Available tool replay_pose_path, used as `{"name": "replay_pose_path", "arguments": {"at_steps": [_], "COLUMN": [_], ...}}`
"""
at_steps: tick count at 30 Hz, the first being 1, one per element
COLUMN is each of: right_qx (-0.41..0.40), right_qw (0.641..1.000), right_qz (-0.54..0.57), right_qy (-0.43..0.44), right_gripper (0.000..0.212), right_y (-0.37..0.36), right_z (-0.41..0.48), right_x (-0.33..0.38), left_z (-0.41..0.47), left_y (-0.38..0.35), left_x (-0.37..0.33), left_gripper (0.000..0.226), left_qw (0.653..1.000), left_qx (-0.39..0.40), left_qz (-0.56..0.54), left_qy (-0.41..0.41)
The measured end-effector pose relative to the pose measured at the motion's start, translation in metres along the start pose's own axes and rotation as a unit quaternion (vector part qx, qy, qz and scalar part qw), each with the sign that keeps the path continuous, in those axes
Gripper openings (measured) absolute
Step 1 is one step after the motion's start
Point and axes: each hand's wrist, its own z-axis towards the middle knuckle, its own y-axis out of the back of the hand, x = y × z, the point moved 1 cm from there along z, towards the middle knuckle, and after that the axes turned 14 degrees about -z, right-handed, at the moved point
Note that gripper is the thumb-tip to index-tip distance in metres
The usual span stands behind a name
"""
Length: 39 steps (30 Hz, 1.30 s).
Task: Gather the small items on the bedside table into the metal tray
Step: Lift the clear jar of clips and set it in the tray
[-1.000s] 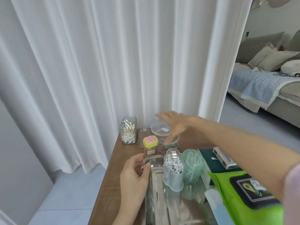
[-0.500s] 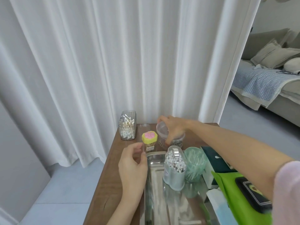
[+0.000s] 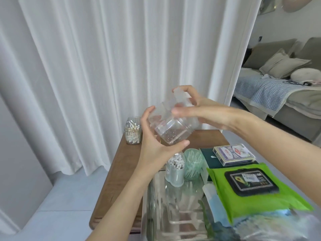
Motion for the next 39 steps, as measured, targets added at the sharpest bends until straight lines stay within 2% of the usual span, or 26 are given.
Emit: {"name": "replay_pose_path", "arguments": {"at_steps": [2,5,7,8,10,12,14,17,19,20,22,24,28,31,33,39], "right_qx": [0.006,-0.004,-0.014,-0.016,-0.001,0.022,0.025,0.014,0.019,0.023,0.028,0.015,0.034,0.06,0.076,0.115], "right_qw": [0.998,0.998,0.999,0.988,0.915,0.829,0.782,0.712,0.683,0.69,0.74,0.768,0.821,0.868,0.895,0.942], "right_qz": [0.057,0.052,-0.041,-0.155,-0.401,-0.558,-0.623,-0.701,-0.73,-0.723,-0.672,-0.639,-0.568,-0.49,-0.437,-0.313], "right_qy": [0.008,0.023,0.008,-0.007,-0.03,-0.024,-0.018,-0.026,-0.029,-0.021,-0.004,0.028,0.054,0.054,0.054,0.043], "right_gripper": [0.088,0.079,0.084,0.09,0.104,0.11,0.108,0.106,0.113,0.118,0.129,0.131,0.118,0.102,0.094,0.098], "right_y": [0.006,0.013,0.015,0.015,0.011,-0.001,-0.006,-0.003,-0.006,-0.009,-0.016,-0.018,-0.014,-0.011,-0.007,0.003], "right_z": [-0.014,-0.033,-0.041,-0.045,-0.049,-0.055,-0.059,-0.064,-0.065,-0.066,-0.066,-0.068,-0.075,-0.077,-0.077,-0.07], "right_x": [-0.002,-0.001,-0.001,0.0,-0.003,-0.001,0.002,0.005,0.003,0.002,0.003,0.007,0.007,0.002,0.001,-0.002], "left_z": [-0.008,-0.018,-0.024,-0.028,-0.034,-0.044,-0.051,-0.053,-0.052,-0.051,-0.052,-0.054,-0.059,-0.061,-0.06,-0.057], "left_y": [-0.002,0.0,0.002,0.002,0.003,0.002,0.001,0.003,0.002,-0.003,-0.014,-0.02,-0.016,-0.013,-0.014,-0.012], "left_x": [-0.006,-0.007,-0.007,-0.008,-0.011,-0.011,-0.007,-0.002,0.0,-0.001,0.0,0.004,0.01,0.011,0.009,0.012], "left_gripper": [0.099,0.098,0.093,0.091,0.089,0.091,0.087,0.073,0.078,0.084,0.088,0.086,0.081,0.068,0.067,0.069], "left_qw": [0.998,0.99,0.984,0.982,0.985,0.99,0.987,0.972,0.974,0.979,0.98,0.967,0.943,0.932,0.93,0.925], "left_qx": [0.005,-0.016,-0.04,-0.042,-0.03,-0.006,-0.013,-0.063,-0.054,-0.036,-0.002,0.011,0.029,0.066,0.083,0.087], "left_qz": [-0.059,-0.132,-0.166,-0.179,-0.163,-0.135,-0.149,-0.216,-0.206,-0.188,-0.175,-0.216,-0.275,-0.297,-0.3,-0.304], "left_qy": [0.021,0.043,0.05,0.049,0.04,0.041,0.05,0.07,0.074,0.078,0.098,0.133,0.188,0.196,0.198,0.21]}}
